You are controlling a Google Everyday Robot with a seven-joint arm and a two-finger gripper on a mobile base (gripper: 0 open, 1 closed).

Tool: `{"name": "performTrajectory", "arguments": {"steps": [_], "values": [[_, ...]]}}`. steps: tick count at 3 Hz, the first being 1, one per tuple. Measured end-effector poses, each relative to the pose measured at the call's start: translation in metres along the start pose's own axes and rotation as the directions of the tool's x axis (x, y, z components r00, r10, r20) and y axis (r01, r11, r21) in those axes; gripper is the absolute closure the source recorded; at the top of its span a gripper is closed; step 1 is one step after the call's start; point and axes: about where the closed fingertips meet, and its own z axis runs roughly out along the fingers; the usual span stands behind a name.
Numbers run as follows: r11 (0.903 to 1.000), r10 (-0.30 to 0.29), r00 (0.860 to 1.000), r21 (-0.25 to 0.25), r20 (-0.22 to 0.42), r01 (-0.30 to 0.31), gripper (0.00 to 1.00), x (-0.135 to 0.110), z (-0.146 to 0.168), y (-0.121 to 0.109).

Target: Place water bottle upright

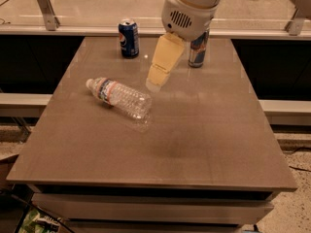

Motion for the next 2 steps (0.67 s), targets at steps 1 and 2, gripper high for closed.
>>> {"name": "performTrajectory", "arguments": {"steps": [1,2], "values": [[0.9997,-0.013,1.0,-0.019,-0.005,0.013,0.0,-0.009,0.018,0.01],[0.999,-0.011,1.0,-0.043,-0.005,0.011,0.0,-0.014,0.036,0.017]]}}
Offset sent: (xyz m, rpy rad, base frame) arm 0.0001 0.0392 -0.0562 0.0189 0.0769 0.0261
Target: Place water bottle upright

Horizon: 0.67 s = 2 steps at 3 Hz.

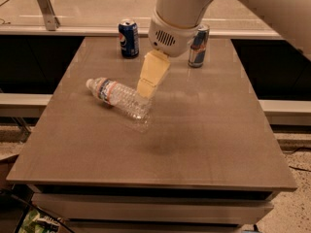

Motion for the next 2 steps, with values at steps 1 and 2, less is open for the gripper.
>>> {"name": "performTrajectory", "arguments": {"steps": [1,2], "values": [[0.9996,-0.006,1.0,-0.027,-0.024,0.005,0.0,-0.011,0.022,0.006],[0.9985,-0.023,0.997,-0.051,-0.072,0.019,0.0,-0.024,0.045,0.013]]}}
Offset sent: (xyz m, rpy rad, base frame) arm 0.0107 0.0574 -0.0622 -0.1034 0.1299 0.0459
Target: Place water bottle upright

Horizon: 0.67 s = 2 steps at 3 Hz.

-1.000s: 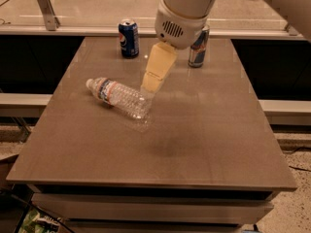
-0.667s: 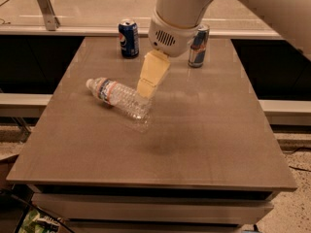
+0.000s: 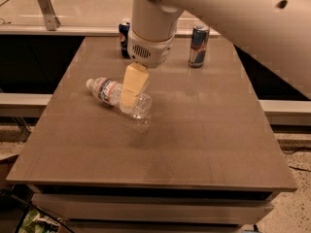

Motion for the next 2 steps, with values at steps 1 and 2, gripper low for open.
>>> {"name": "performTrajectory", "arguments": {"steps": [1,2], "values": [[0.9998,-0.01,0.999,-0.018,-0.034,0.009,0.0,-0.012,0.016,0.003],[0.9995,-0.013,0.999,-0.028,-0.05,0.012,0.0,-0.021,0.028,0.004]]}}
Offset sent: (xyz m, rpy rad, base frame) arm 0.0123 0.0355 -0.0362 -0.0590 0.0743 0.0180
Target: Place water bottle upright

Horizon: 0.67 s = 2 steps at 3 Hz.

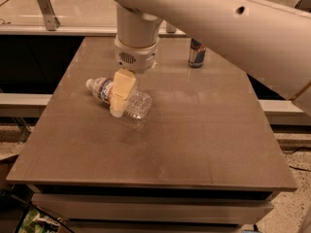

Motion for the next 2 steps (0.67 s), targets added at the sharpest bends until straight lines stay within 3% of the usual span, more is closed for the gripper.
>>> {"name": "performTrajectory", "arguments": {"steps": [2], "values": [[0.9997,-0.004,1.0,0.024,0.006,0.004,0.0,-0.024,0.016,0.009]]}}
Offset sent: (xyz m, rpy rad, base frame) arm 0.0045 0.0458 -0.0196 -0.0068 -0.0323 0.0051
